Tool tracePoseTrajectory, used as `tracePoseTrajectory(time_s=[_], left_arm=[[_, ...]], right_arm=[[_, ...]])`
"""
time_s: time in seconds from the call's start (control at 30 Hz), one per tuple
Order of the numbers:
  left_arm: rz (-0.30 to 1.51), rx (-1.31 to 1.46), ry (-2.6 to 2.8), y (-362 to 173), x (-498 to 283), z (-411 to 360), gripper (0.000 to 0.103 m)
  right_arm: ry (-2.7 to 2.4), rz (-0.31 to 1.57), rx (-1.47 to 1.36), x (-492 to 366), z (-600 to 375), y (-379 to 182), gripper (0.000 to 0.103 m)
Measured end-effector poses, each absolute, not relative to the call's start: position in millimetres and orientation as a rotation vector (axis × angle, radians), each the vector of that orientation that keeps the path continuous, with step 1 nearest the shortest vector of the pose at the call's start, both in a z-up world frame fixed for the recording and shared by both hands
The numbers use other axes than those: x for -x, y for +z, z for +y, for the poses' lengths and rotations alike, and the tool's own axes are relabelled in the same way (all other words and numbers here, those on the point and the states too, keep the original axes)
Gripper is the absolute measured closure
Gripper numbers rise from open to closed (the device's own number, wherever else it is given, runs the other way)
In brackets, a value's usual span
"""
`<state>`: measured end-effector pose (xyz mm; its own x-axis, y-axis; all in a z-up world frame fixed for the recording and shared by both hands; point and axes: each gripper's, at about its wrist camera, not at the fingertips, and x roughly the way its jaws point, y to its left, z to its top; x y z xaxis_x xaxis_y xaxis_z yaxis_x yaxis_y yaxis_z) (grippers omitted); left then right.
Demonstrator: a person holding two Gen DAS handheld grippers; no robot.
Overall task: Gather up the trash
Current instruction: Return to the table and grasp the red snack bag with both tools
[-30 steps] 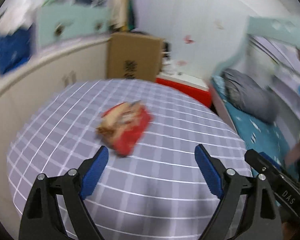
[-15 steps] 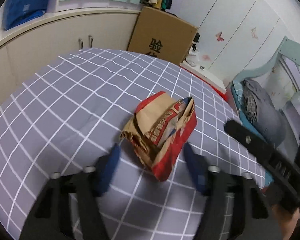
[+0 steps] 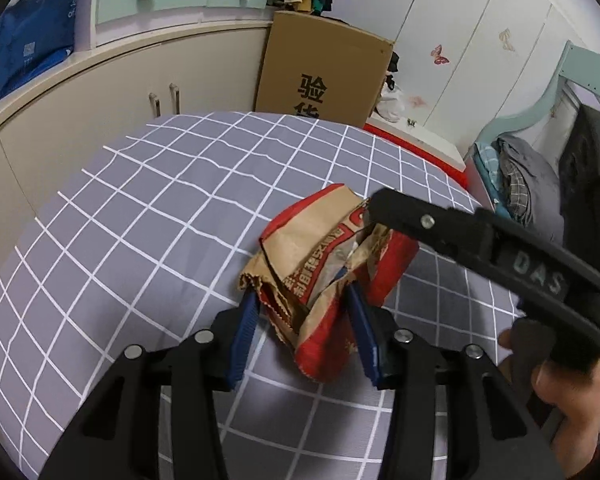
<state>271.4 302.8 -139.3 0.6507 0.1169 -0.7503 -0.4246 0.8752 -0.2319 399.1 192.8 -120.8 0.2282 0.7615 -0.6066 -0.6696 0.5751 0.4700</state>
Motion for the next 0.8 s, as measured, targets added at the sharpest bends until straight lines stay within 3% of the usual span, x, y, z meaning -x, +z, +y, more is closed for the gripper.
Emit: tracePoseTrajectory(time_s=[0.07, 0.13, 0.2, 0.47, 0.8], left_arm=[[0.810, 0.421, 0.308, -140, -271, 304, 0.058], [0.811, 0.416, 0.306, -140, -271, 304, 0.058], [0.807, 0.413, 0.303, -139, -269, 305, 0.060], [0.762, 0.368, 0.227, -124, -256, 279, 0.066], [0.676, 0.249, 0.067, -88, -230, 172, 0.068]], right_arm=[[1.006, 0.934, -0.115, -400, 197, -125, 0.032], [1.023, 0.939, -0.121, -397, 197, -126, 0.041], [1.018, 0.932, -0.111, -392, 194, -124, 0.043], [0.948, 0.855, -0.131, -356, 152, -105, 0.044], [0.793, 0.719, -0.294, -299, 18, -82, 0.047]])
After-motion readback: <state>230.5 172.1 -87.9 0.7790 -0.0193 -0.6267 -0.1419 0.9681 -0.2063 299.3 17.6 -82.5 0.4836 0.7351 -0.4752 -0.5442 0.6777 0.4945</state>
